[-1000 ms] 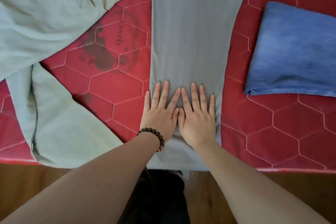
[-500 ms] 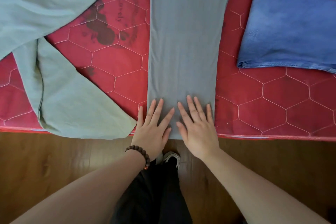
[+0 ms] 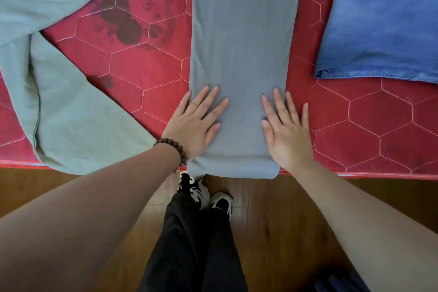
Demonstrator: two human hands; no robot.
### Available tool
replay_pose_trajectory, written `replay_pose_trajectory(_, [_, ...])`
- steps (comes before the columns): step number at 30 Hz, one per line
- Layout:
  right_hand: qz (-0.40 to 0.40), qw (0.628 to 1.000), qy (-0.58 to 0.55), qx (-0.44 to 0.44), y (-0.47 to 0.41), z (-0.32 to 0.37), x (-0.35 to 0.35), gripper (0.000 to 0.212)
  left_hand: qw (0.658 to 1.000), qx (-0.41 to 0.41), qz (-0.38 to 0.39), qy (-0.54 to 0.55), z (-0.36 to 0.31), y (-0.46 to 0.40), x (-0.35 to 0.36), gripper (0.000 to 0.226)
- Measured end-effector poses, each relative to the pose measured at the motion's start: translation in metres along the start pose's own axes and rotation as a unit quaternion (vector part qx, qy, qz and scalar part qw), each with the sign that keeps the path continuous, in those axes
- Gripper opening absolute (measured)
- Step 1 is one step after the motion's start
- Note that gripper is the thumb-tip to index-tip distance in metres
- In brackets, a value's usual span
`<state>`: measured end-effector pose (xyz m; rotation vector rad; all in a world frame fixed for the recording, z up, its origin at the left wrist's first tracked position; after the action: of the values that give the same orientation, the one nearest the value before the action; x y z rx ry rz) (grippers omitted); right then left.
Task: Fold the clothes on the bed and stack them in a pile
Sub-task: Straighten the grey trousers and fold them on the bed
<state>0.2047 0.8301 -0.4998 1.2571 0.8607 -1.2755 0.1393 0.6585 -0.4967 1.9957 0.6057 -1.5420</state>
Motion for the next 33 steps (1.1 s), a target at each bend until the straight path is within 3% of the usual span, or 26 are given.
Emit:
replay_pose_trajectory(3, [-0.011, 1.000, -0.026, 0.014, 0.014, -0.044, -0.012, 0.052, 0.998, 0.041, 0.012, 0.050, 0.019, 0.007, -0.007, 0.052])
replay_pose_trajectory(6, [-0.034, 0.999, -0.019, 0.038, 0.016, -0.072, -0.028, 0.059, 0.996, 0.061, 0.005, 0.059, 0.033, 0.007, -0.018, 0.068])
replay_pose_trajectory(9, [-0.020, 0.995, 0.002, -0.098, 0.009, -0.034, -0.031, 0.074, 0.994, 0.105, -0.017, 0.029, 0.031, 0.009, -0.027, 0.060])
replay_pose_trajectory(12, [0.048, 0.965, 0.048, -0.253, 0.016, 0.015, -0.013, 0.094, 0.981, 0.194, 0.010, 0.011, 0.014, 0.014, -0.022, 0.059])
replay_pose_trajectory(16, [0.127, 0.935, 0.061, -0.325, 0.027, 0.034, -0.011, 0.087, 0.961, 0.262, 0.078, 0.039, -0.007, 0.029, -0.021, 0.054])
replay_pose_trajectory(18, [0.184, 0.928, -0.004, -0.322, 0.033, 0.036, -0.015, 0.073, 0.957, 0.247, 0.127, 0.084, -0.013, 0.034, -0.020, 0.049])
replay_pose_trajectory(20, [0.247, 0.924, -0.151, -0.251, 0.030, 0.036, -0.034, 0.055, 0.941, 0.117, 0.222, 0.228, -0.006, 0.030, -0.021, 0.041])
replay_pose_trajectory(21, [0.266, 0.914, -0.242, -0.186, 0.021, 0.034, -0.046, 0.045, 0.901, 0.021, 0.266, 0.343, 0.001, 0.025, -0.025, 0.035])
replay_pose_trajectory(22, [0.272, 0.891, -0.351, -0.098, 0.007, 0.027, -0.057, 0.037, 0.838, -0.058, 0.279, 0.465, 0.005, 0.018, -0.031, 0.028])
replay_pose_trajectory(24, [0.248, 0.788, -0.551, 0.119, -0.020, 0.004, -0.059, 0.027, 0.709, -0.190, 0.227, 0.640, 0.023, -0.001, -0.039, 0.018])
replay_pose_trajectory(26, [0.259, 0.686, -0.611, 0.299, -0.028, -0.015, -0.032, 0.019, 0.599, -0.326, 0.163, 0.713, 0.045, -0.006, -0.025, 0.021])
replay_pose_trajectory(27, [0.271, 0.670, -0.595, 0.352, -0.026, -0.018, -0.020, 0.019, 0.554, -0.382, 0.153, 0.723, 0.048, -0.003, -0.013, 0.028])
replay_pose_trajectory(28, [0.281, 0.669, -0.572, 0.383, -0.022, -0.019, -0.010, 0.021, 0.536, -0.422, 0.162, 0.713, 0.047, 0.003, -0.001, 0.031])
replay_pose_trajectory(30, [0.272, 0.688, -0.535, 0.409, -0.015, -0.023, 0.003, 0.028, 0.558, -0.461, 0.200, 0.660, 0.047, 0.016, 0.019, 0.035])
replay_pose_trajectory(33, [0.239, 0.713, -0.523, 0.402, -0.009, -0.026, 0.004, 0.027, 0.549, -0.458, 0.201, 0.670, 0.047, 0.023, 0.029, 0.034])
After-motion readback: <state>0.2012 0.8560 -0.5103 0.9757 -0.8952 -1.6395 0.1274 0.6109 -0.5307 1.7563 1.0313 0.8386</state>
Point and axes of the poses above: each hand's wrist, its own y-axis away from the middle knuckle, its own x-axis out of the palm, z = x × y, the point moved 10 cm from there along -y, towards the middle knuckle, and after that the axes turned 3 degrees about -z, right-handed, at the moved point
